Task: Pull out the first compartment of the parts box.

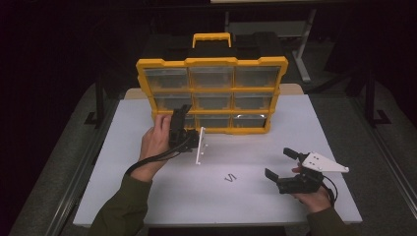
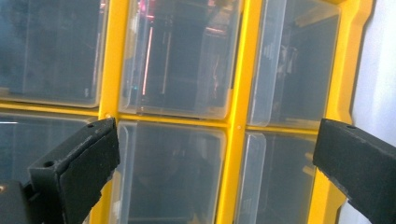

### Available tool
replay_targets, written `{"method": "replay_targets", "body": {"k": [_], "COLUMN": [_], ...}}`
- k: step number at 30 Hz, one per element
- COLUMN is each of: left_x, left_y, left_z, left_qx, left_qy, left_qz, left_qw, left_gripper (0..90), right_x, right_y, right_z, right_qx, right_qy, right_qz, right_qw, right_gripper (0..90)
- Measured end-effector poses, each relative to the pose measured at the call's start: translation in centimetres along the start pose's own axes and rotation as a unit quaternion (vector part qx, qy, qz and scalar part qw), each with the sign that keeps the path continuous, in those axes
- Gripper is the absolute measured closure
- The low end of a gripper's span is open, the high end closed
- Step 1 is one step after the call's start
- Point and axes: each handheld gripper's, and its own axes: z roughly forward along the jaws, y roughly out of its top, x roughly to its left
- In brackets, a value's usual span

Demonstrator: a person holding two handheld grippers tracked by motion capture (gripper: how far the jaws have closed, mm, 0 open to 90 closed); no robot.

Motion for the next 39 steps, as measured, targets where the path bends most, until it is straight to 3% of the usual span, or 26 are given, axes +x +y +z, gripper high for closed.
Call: {"method": "replay_targets", "body": {"k": [14,21,30,39], "left_x": [0.7,1.4,2.5,3.2], "left_y": [-0.2,-0.4,-0.4,-0.6], "left_z": [-0.4,-0.6,-0.8,-0.7], "left_qx": [0.008,0.008,0.014,0.021], "left_qy": [0.019,0.037,0.056,0.063], "left_qz": [0.007,0.002,0.012,0.015], "left_qw": [0.9998,0.9993,0.9982,0.9977], "left_gripper": [2.2,3.5,4.9,5.9], "right_x": [0.0,0.0,0.0,0.0], "right_y": [0.0,0.0,0.0,0.0], "right_z": [0.0,0.0,0.0,0.1], "right_qx": [0.001,0.001,0.001,0.000], "right_qy": [-0.003,-0.002,-0.003,-0.003], "right_qz": [0.002,0.001,0.003,0.003], "right_qw": [1.0000,1.0000,1.0000,1.0000], "right_gripper": [0.0,0.0,0.0,0.0]}}
